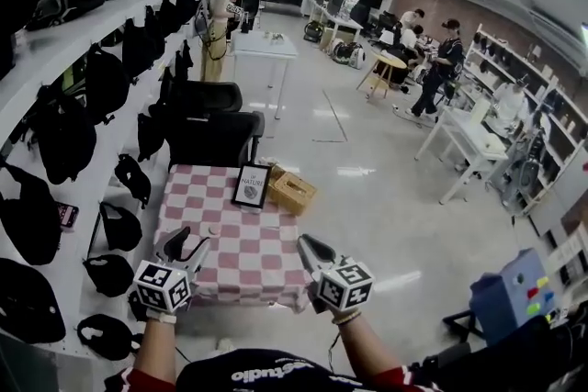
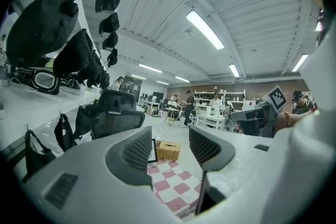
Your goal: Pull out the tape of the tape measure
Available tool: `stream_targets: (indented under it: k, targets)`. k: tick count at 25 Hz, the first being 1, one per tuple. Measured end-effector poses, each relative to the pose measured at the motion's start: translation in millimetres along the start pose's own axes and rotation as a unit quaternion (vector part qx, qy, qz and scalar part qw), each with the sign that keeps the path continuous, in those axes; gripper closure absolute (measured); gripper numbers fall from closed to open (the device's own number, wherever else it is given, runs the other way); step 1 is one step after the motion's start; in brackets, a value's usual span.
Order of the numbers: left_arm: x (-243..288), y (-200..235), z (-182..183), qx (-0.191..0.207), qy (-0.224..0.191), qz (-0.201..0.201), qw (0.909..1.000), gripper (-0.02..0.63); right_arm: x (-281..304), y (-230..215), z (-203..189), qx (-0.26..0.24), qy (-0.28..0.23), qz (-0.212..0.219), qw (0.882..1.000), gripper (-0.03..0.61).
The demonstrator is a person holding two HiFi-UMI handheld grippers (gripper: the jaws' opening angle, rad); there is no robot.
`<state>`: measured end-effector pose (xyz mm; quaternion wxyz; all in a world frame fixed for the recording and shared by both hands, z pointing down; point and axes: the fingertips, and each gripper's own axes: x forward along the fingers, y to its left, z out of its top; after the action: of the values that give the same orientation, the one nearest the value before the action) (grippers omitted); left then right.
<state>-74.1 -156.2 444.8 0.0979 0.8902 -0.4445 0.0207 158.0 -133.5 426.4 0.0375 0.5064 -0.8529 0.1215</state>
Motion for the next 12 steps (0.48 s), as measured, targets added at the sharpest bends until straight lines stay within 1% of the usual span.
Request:
stream_targets:
  k: [6, 12]
  targets:
    - [-22, -39, 19, 0.013, -0.027, 0.000, 0.9996, 0.390, -36, 3, 18, -0.011, -0.028, 0.000, 1.000, 0.552]
    - [-40, -61, 31, 0.020, -0.042, 0.001, 0.9989, 0.394, -51, 14, 30, -0.010, -0.047, 0.009, 0.999, 0.552]
